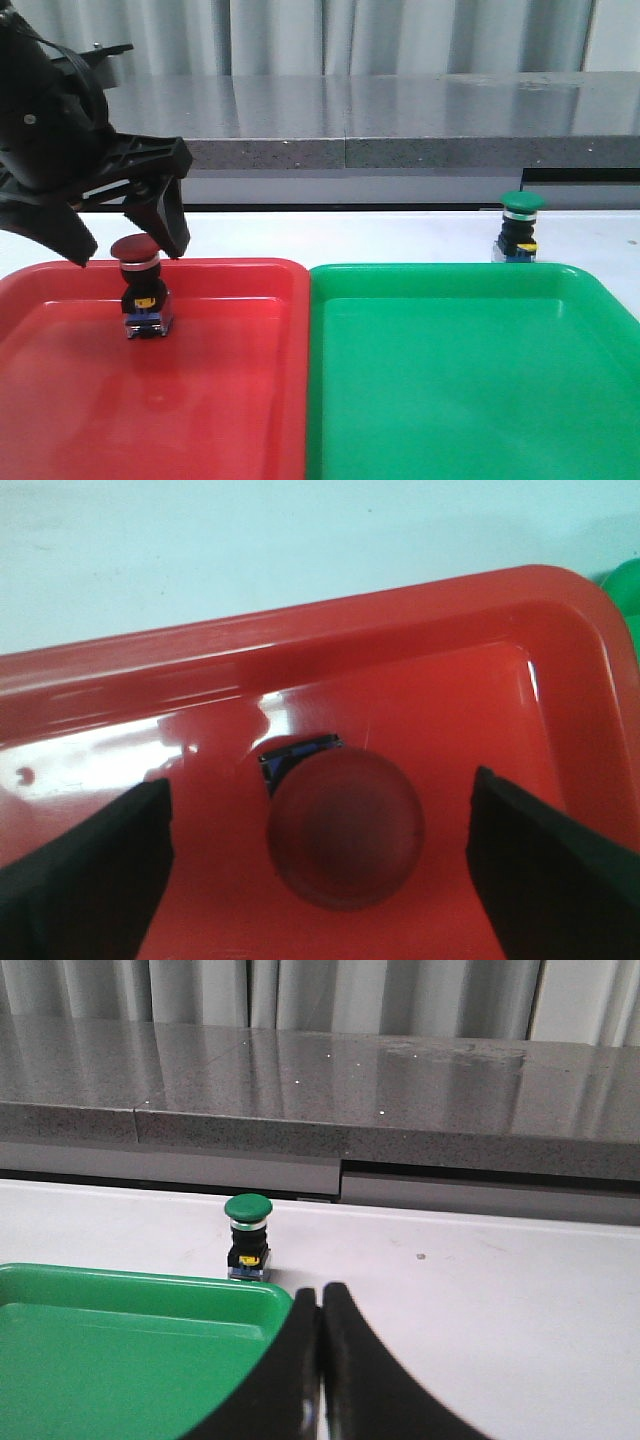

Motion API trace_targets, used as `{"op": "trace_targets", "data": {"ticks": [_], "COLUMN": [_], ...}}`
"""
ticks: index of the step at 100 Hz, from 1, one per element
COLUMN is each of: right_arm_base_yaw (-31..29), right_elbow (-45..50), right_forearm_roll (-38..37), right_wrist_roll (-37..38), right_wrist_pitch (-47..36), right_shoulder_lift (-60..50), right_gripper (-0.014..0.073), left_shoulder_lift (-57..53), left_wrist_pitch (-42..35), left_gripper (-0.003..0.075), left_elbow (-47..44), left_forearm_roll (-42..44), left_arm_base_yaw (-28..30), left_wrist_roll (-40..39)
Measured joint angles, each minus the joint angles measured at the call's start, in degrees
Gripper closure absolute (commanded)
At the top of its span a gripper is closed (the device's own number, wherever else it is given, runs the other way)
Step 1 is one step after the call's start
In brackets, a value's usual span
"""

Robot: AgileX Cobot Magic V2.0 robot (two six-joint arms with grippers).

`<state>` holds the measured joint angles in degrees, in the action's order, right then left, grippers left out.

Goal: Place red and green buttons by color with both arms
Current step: 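Open the left gripper and raise it away from the button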

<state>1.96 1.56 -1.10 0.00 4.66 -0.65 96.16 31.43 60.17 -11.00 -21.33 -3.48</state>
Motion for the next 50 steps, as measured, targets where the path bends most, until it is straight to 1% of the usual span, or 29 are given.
{"op": "trace_targets", "data": {"ticks": [25,50], "right_arm_base_yaw": [0.0,0.0], "right_elbow": [0.0,0.0], "right_forearm_roll": [0.0,0.0], "right_wrist_roll": [0.0,0.0], "right_wrist_pitch": [0.0,0.0], "right_shoulder_lift": [0.0,0.0], "right_gripper": [0.0703,0.0703], "left_shoulder_lift": [-6.5,-14.5], "left_wrist_pitch": [-1.2,-2.7], "left_gripper": [0.0113,0.0113], "left_elbow": [-0.1,-1.2], "left_forearm_roll": [0.0,0.7], "left_arm_base_yaw": [0.2,5.4], "left_wrist_roll": [0.0,0.0]}}
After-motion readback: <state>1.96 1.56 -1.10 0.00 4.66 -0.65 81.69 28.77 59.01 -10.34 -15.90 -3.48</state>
